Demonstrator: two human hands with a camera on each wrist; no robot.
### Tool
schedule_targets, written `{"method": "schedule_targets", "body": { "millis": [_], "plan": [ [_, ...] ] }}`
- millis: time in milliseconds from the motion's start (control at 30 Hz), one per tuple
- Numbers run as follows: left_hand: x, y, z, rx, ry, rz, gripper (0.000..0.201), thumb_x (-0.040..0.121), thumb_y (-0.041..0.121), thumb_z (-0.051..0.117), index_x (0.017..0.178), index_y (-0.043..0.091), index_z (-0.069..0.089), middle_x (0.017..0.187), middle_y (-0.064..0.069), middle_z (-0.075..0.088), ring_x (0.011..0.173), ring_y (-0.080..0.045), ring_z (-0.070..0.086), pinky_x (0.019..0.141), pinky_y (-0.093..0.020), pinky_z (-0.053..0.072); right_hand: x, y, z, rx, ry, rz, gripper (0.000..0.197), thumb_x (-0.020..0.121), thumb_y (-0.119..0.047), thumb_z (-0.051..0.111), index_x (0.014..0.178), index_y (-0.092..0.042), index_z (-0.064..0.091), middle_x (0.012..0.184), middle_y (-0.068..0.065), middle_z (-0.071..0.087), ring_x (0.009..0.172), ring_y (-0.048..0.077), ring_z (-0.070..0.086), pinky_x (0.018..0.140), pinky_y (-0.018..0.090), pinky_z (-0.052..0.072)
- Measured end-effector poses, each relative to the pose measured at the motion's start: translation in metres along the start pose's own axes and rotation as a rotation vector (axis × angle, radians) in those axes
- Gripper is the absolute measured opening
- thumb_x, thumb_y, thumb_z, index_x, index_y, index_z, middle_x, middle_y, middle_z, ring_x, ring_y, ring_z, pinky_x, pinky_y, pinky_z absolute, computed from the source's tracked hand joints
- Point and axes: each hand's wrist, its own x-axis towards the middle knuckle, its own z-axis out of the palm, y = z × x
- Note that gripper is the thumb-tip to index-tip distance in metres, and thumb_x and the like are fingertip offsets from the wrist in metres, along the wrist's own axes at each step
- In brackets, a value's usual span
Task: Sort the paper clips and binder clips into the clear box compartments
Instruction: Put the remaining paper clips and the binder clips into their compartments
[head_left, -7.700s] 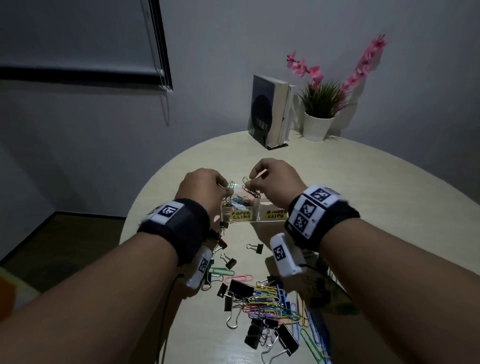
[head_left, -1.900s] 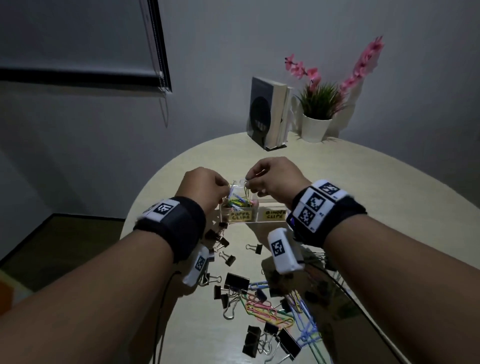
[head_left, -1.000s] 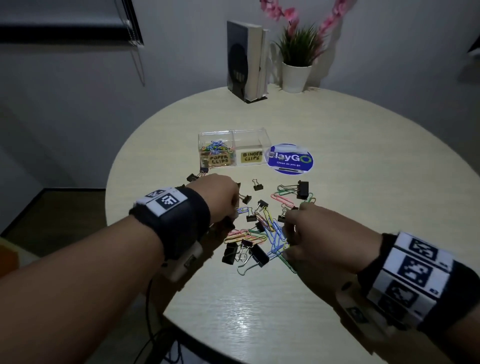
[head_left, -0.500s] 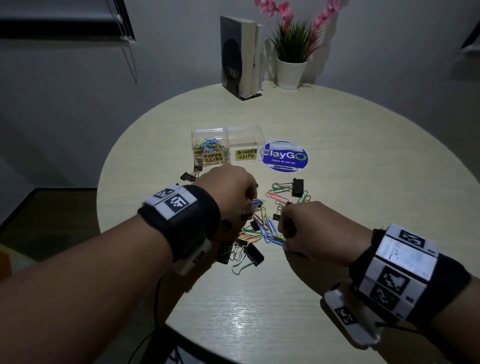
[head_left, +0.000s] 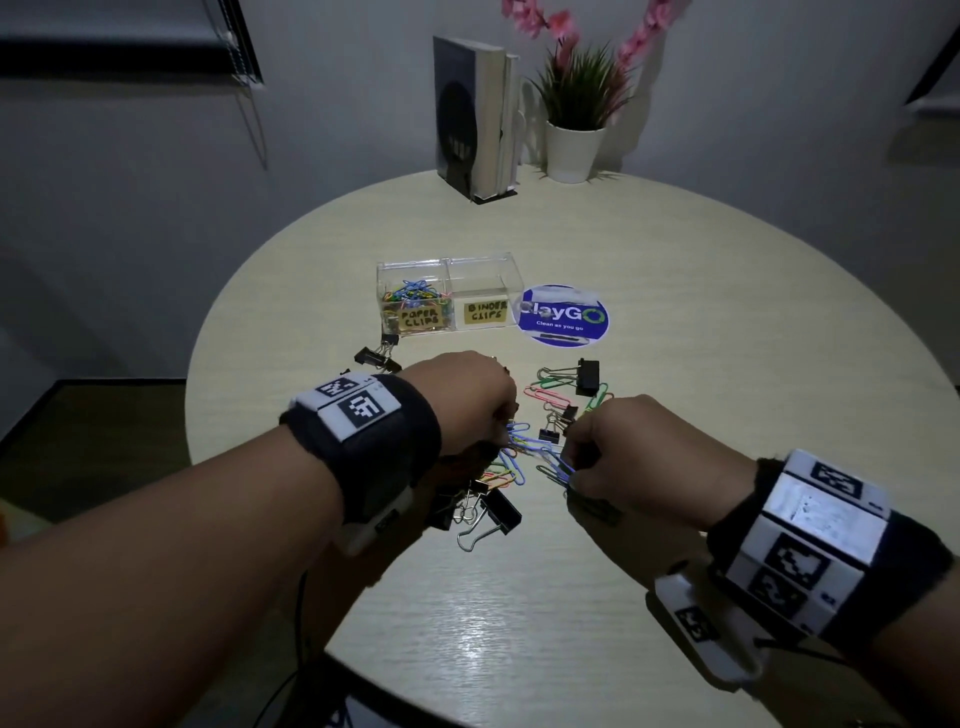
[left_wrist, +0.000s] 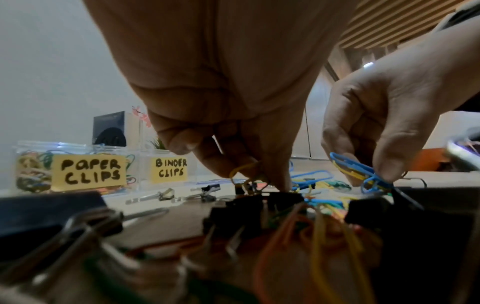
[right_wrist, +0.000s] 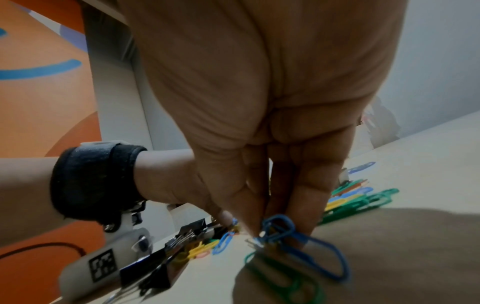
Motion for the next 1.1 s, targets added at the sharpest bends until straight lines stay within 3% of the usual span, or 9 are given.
{"method": "schedule_targets", "body": {
  "millis": [167,300,367,433,500,600,800,967,1100],
  "plan": [
    [-0.008,-0.018,-0.001,-0.159,0.122,-0.003,0.025,0.090,0.033,0.065,0.111,0.021,0.068,0.112,0.001,0.062,0.102,-0.021,0.059,0.083,-0.030,0.048,0.010,0.009,-0.015,0.161,0.027,0.071,0.005,0.073,-0.018,0.073,0.077,-0.017,0.074,0.073,-0.006,0.070,0.066,0.008,0.058,0.055,0.014,0.039],
    [-0.015,-0.036,-0.014,-0.343,0.250,-0.059,0.016,0.089,0.030,0.067,0.100,0.019,0.069,0.090,0.004,0.066,0.084,-0.015,0.058,0.069,-0.024,0.041,0.035,0.009,-0.034,0.428,0.069,0.100,0.005,0.071,-0.016,0.079,0.071,-0.012,0.075,0.069,0.005,0.072,0.060,0.010,0.057,0.068,0.029,0.048],
    [-0.018,-0.051,-0.024,-0.488,0.350,-0.120,0.013,0.086,0.030,0.072,0.089,0.018,0.069,0.075,0.007,0.061,0.072,-0.013,0.054,0.063,-0.024,0.039,0.052,0.002,-0.045,0.611,0.125,0.096,0.009,0.071,-0.012,0.080,0.067,-0.009,0.073,0.060,0.006,0.067,0.057,0.014,0.056,0.063,0.032,0.048],
    [-0.018,-0.071,-0.034,-0.583,0.483,-0.224,0.012,0.083,0.029,0.074,0.084,0.017,0.071,0.071,0.006,0.062,0.064,-0.012,0.052,0.056,-0.021,0.037,0.073,-0.010,-0.055,0.759,0.179,0.077,0.014,0.073,-0.004,0.079,0.063,-0.008,0.070,0.058,0.003,0.062,0.056,0.016,0.057,0.056,0.024,0.047],
    [-0.014,-0.094,-0.044,-0.645,0.604,-0.348,0.010,0.080,0.028,0.078,0.082,0.020,0.073,0.073,0.005,0.066,0.064,-0.013,0.056,0.054,-0.020,0.038,0.100,-0.025,-0.064,0.855,0.230,0.044,0.012,0.073,0.001,0.077,0.065,-0.006,0.071,0.064,0.011,0.064,0.064,0.021,0.061,0.058,0.032,0.056],
    [0.003,-0.123,-0.055,-0.650,0.683,-0.478,0.014,0.075,0.027,0.081,0.085,0.018,0.076,0.074,0.003,0.068,0.075,-0.020,0.063,0.065,-0.025,0.043,0.146,-0.046,-0.071,0.823,0.335,0.019,0.011,0.069,-0.006,0.078,0.060,-0.010,0.072,0.066,0.017,0.069,0.063,0.022,0.060,0.076,0.050,0.057],
    [0.039,-0.141,-0.055,-0.581,0.603,-0.592,0.020,0.071,0.030,0.084,0.084,0.016,0.079,0.082,-0.002,0.074,0.080,-0.020,0.068,0.072,-0.026,0.049,0.217,-0.071,-0.060,0.644,0.456,0.047,0.008,0.068,-0.018,0.078,0.063,-0.021,0.074,0.070,0.004,0.074,0.073,0.022,0.070,0.080,0.042,0.058],
    [0.043,-0.148,-0.049,-0.587,0.553,-0.562,0.013,0.082,0.022,0.073,0.081,0.011,0.080,0.082,-0.009,0.077,0.079,-0.027,0.073,0.077,-0.039,0.060,0.228,-0.067,-0.038,0.299,0.395,0.070,0.010,0.070,-0.020,0.075,0.079,-0.023,0.076,0.089,0.003,0.075,0.089,0.025,0.067,0.074,0.028,0.051],
    [0.025,-0.150,-0.052,-0.621,0.614,-0.549,0.015,0.087,0.015,0.065,0.080,0.010,0.077,0.081,-0.009,0.077,0.071,-0.023,0.074,0.070,-0.031,0.059,0.218,-0.070,-0.037,0.156,0.275,-0.045,0.017,0.078,-0.023,0.072,0.093,-0.020,0.080,0.098,0.003,0.077,0.094,0.023,0.068,0.074,0.023,0.046]
  ]
}}
